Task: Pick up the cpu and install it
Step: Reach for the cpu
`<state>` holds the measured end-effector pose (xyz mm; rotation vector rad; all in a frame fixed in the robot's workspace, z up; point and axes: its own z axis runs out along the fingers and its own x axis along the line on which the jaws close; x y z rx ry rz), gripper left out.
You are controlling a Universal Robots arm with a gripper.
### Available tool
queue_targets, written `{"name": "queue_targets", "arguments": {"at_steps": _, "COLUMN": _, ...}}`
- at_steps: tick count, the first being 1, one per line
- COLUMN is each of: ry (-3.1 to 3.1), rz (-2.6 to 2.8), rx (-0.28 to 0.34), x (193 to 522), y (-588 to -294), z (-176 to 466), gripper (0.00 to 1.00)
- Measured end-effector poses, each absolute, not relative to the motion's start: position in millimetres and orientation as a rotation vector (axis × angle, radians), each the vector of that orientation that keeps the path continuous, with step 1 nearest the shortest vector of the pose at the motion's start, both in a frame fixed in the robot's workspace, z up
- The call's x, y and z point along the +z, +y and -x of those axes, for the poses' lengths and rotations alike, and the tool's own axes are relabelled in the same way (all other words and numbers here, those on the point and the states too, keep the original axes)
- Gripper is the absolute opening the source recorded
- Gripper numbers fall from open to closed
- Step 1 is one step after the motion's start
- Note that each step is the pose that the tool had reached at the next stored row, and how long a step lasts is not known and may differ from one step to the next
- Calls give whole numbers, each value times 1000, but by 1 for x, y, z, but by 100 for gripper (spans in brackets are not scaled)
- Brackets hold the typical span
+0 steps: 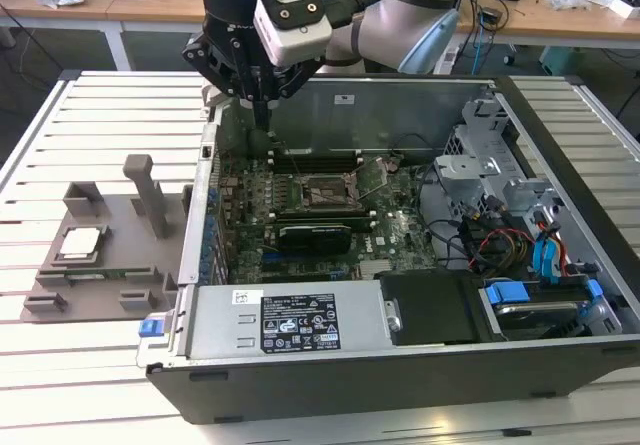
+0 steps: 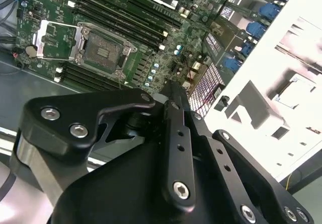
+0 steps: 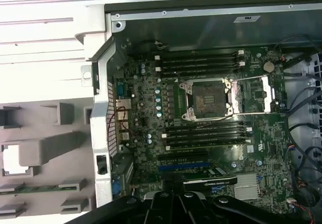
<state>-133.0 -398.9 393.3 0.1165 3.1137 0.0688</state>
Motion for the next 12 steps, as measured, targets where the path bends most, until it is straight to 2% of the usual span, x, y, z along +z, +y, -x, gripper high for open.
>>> {"name": "queue_targets", "arguments": {"at_steps": 12, "ry": 3114, "rz": -117, "rx": 69, "x": 393, "y": -399, "z": 157, "gripper": 11}}
